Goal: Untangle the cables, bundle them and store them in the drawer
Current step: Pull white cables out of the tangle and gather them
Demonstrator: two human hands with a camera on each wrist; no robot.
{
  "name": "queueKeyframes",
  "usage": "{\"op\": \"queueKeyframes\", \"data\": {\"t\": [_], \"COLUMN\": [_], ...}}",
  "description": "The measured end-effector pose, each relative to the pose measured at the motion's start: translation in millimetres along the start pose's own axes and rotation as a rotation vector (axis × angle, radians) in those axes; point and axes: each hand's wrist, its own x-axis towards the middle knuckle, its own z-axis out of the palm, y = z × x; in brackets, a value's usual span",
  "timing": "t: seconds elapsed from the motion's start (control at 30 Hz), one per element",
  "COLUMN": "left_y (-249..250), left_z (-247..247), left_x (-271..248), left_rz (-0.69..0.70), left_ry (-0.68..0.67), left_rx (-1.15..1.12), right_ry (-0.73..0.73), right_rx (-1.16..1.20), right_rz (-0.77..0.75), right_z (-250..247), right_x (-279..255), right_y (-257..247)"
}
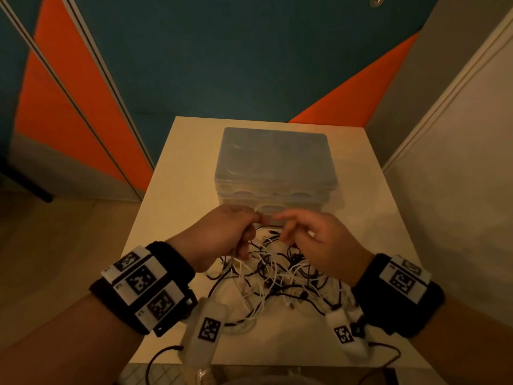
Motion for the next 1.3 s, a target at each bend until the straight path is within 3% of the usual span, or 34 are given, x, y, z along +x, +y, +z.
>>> {"op": "queueKeyframes", "data": {"t": [0.13, 0.23, 0.33, 0.47, 0.57, 0.7, 0.8, 0.9, 1.1, 1.3], "left_y": [11.2, 15.7, 10.8, -5.8, -16.8, -13.4, -7.3, -3.7, 3.6, 19.8], "left_z": [6.3, 9.4, 3.6, -5.3, -7.4, -8.2, -8.1, -5.4, 2.6, -16.5], "left_x": [-15.2, -27.9, -34.0, -36.5, -29.3, -18.9, -15.9, -14.4, -18.0, -25.9], "left_rz": [0.128, 0.226, 0.232, 0.152, 0.108, 0.038, 0.005, 0.049, 0.193, 0.262], "left_ry": [-0.131, -0.224, -0.255, -0.299, -0.202, 0.008, 0.054, 0.085, 0.115, 0.189], "left_rx": [0.219, 0.185, 0.109, 0.224, 0.243, 0.123, -0.017, -0.115, -0.278, -0.411], "right_ry": [-0.137, -0.225, -0.122, 0.098, 0.039, -0.08, -0.142, -0.188, -0.236, -0.439], "right_rx": [-0.007, -0.105, -0.078, -0.08, -0.016, -0.1, -0.141, -0.186, 0.585, 0.29], "right_rz": [0.139, 0.085, 0.161, 0.141, 0.095, -0.031, -0.176, -0.218, 0.227, 0.312], "right_z": [6.3, 16.0, 4.7, -15.9, -15.6, -4.1, 9.4, 21.7, 33.9, 30.2], "right_x": [16.0, 20.4, 20.9, 21.1, 15.5, -0.1, -9.3, -16.2, -20.3, -26.3], "right_y": [4.6, 9.7, 14.2, 6.1, -2.5, -14.1, -20.0, -18.7, -24.6, -8.3]}}
